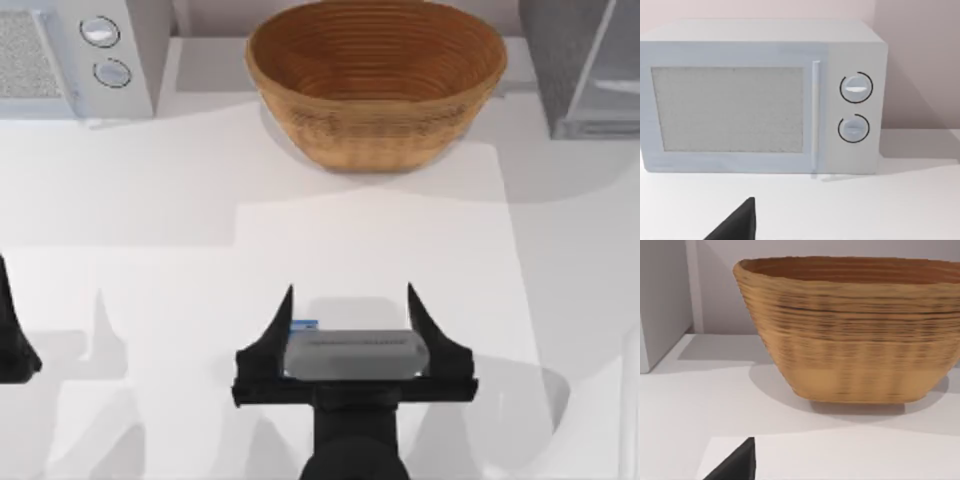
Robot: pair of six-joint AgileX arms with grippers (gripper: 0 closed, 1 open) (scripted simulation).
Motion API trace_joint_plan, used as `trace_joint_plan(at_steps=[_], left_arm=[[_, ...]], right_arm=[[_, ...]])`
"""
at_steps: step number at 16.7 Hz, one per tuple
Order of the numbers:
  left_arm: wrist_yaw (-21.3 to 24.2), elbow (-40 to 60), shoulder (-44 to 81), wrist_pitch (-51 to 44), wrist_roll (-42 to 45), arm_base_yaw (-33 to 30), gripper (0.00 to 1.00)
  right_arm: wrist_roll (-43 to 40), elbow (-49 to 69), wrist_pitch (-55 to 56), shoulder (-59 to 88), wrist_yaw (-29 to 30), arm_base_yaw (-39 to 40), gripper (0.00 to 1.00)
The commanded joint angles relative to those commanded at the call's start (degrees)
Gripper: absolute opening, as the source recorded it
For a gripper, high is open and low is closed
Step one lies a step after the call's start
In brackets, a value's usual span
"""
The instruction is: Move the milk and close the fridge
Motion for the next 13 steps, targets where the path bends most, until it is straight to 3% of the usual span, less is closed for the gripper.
trace_joint_plan(at_steps=[6,13], left_arm=[[0.00,0.00,0.00,0.00,0.00,0.00,1.00],[0.00,0.00,0.00,0.00,0.00,0.00,1.00]], right_arm=[[0.26,11.20,8.26,19.34,5.09,4.21,1.00],[0.25,12.17,8.84,20.79,5.18,4.11,1.00]])
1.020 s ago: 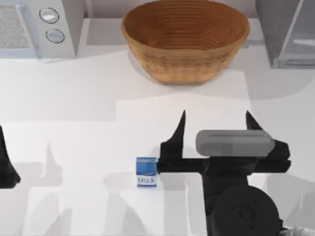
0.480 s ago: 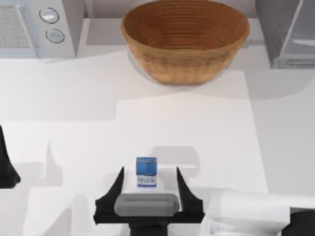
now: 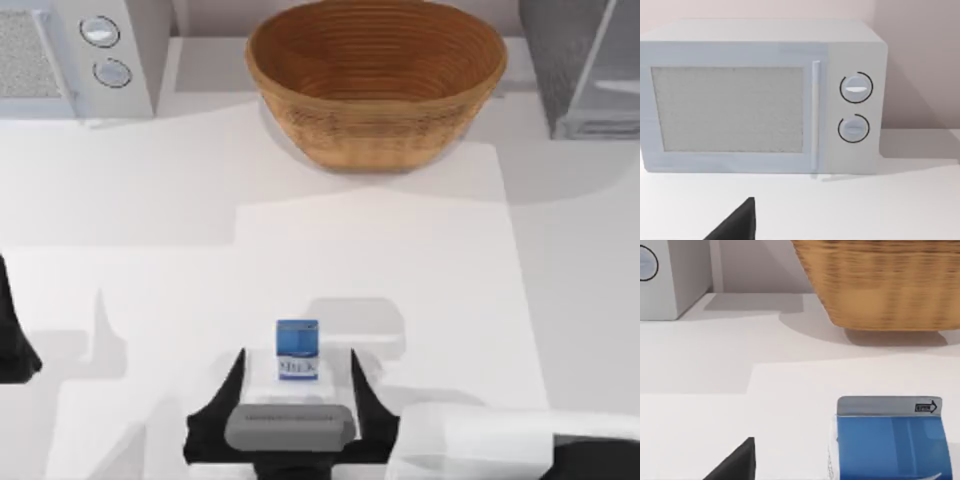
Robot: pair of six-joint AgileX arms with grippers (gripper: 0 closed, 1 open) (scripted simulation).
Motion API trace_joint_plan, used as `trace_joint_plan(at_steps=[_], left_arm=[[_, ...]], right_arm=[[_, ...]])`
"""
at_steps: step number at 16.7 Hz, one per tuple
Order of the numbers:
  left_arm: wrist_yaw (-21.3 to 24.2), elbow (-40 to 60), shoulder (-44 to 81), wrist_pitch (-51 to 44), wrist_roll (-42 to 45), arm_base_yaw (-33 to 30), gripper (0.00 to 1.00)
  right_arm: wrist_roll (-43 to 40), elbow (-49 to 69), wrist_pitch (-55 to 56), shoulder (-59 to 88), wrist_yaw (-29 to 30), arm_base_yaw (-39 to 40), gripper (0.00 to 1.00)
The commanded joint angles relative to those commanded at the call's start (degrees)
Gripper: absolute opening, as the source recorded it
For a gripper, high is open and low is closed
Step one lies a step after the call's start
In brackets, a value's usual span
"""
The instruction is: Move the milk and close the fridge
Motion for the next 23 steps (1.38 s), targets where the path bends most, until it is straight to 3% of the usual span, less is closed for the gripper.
trace_joint_plan(at_steps=[6,10,23], left_arm=[[0.00,0.00,0.00,0.00,0.00,0.00,1.00],[0.00,0.00,0.00,0.00,0.00,0.00,1.00],[0.00,0.00,0.00,0.00,0.00,0.00,1.00]], right_arm=[[-1.15,2.53,-0.12,1.06,-5.48,-5.37,1.00],[-1.19,2.61,-0.13,1.10,-5.67,-5.56,1.00],[-1.19,2.61,-0.13,1.10,-5.67,-5.56,0.02]])
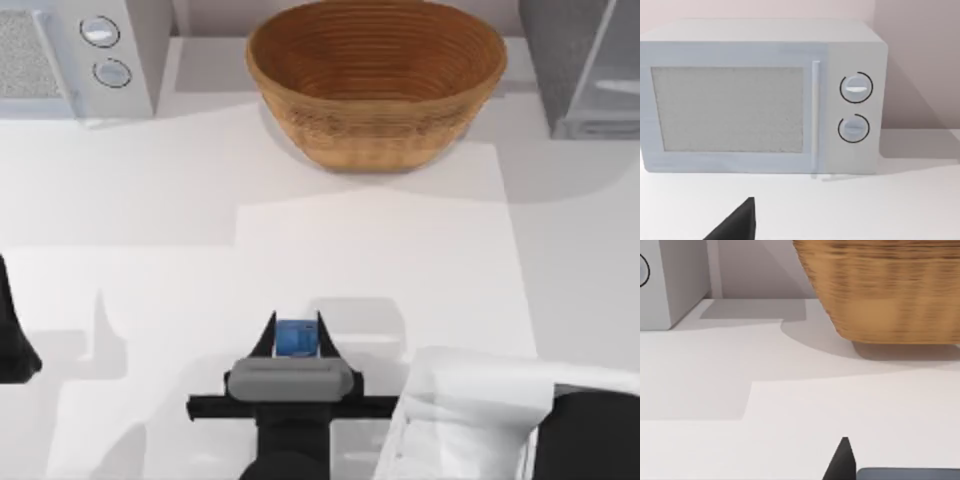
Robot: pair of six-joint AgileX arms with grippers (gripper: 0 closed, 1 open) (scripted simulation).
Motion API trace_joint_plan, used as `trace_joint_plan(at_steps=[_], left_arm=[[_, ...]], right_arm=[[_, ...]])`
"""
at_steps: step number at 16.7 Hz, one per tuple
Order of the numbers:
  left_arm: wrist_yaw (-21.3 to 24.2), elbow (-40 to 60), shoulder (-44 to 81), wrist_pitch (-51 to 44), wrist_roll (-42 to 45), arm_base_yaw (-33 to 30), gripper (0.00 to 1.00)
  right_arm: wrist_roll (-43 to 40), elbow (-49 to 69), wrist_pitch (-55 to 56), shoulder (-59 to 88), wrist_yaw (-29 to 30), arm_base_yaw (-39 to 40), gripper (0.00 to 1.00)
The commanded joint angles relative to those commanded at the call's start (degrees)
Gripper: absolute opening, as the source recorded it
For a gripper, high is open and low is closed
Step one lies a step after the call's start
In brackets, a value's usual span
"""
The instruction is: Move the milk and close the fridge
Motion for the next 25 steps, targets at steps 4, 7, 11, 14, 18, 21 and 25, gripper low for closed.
trace_joint_plan(at_steps=[4,7,11,14,18,21,25], left_arm=[[0.00,0.00,0.00,0.00,0.00,0.00,1.00],[0.00,0.00,0.00,0.00,0.00,0.00,1.00],[0.00,0.00,0.00,0.00,0.00,0.00,1.00],[0.00,0.00,0.00,0.00,0.00,0.00,1.00],[0.00,0.00,0.00,0.00,0.00,0.00,1.00],[0.00,0.00,0.00,0.00,0.00,0.00,1.00],[0.00,0.00,0.00,0.00,0.00,0.00,1.00]], right_arm=[[0.00,0.00,0.00,0.00,0.00,0.00,0.00],[0.00,0.00,0.00,0.00,0.00,0.00,0.00],[0.10,-0.24,-0.70,-0.98,-0.08,0.17,0.00],[0.20,-1.09,-3.43,-4.37,-0.10,0.13,0.00],[0.31,-1.67,-5.39,-6.74,-0.05,0.18,0.00],[0.40,-1.49,-5.24,-6.60,-0.08,0.10,0.00],[0.30,-4.93,-6.72,-11.02,-3.79,-5.85,0.00]])
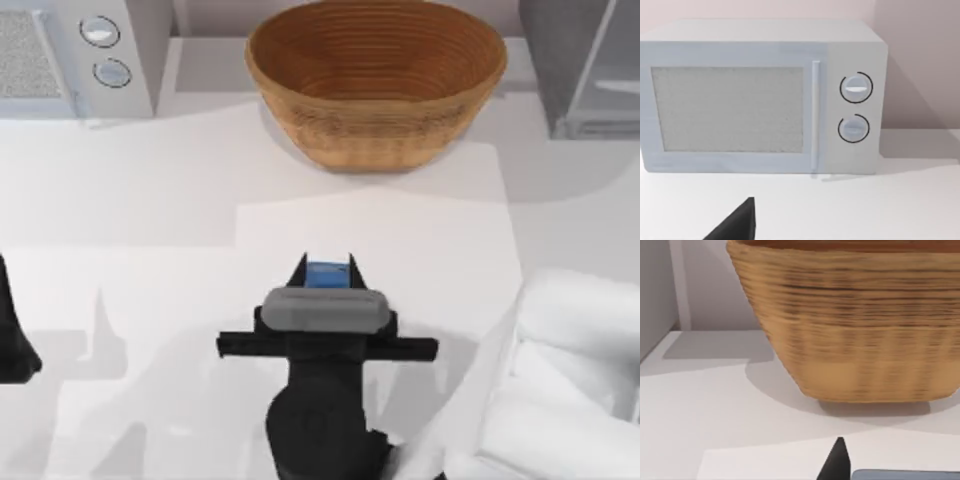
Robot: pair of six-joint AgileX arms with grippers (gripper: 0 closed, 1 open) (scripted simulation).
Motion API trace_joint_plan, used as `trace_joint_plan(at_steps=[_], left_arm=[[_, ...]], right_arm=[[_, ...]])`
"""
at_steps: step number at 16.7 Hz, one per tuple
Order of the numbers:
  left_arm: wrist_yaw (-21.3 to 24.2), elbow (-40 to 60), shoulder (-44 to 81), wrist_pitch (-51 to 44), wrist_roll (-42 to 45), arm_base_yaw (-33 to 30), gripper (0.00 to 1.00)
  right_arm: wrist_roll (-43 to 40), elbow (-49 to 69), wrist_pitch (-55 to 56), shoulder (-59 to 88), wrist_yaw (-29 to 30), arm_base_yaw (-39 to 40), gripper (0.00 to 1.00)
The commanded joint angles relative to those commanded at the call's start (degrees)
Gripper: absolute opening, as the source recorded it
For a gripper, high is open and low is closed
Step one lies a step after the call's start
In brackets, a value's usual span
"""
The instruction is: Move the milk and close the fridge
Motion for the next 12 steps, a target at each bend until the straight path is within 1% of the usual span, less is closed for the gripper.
trace_joint_plan(at_steps=[3,5,7,9,12], left_arm=[[0.00,0.00,0.00,0.00,0.00,0.00,1.00],[0.00,0.00,0.00,0.00,0.00,0.00,1.00],[0.00,0.00,0.00,0.00,0.00,0.00,1.00],[0.00,0.00,0.00,0.00,0.00,0.00,1.00],[0.00,0.00,0.00,0.00,0.00,0.00,1.00]], right_arm=[[-0.21,-4.25,-1.94,-6.80,-7.19,-9.81,0.00],[-0.36,-7.32,-3.27,-11.37,-14.44,-16.59,0.00],[-0.49,-9.76,-4.52,-15.29,-23.82,-22.88,0.00],[-0.60,-12.00,-5.54,-19.20,-35.12,-29.72,0.00],[-0.75,-15.97,-7.13,-26.57,-50.65,-42.59,0.00]])
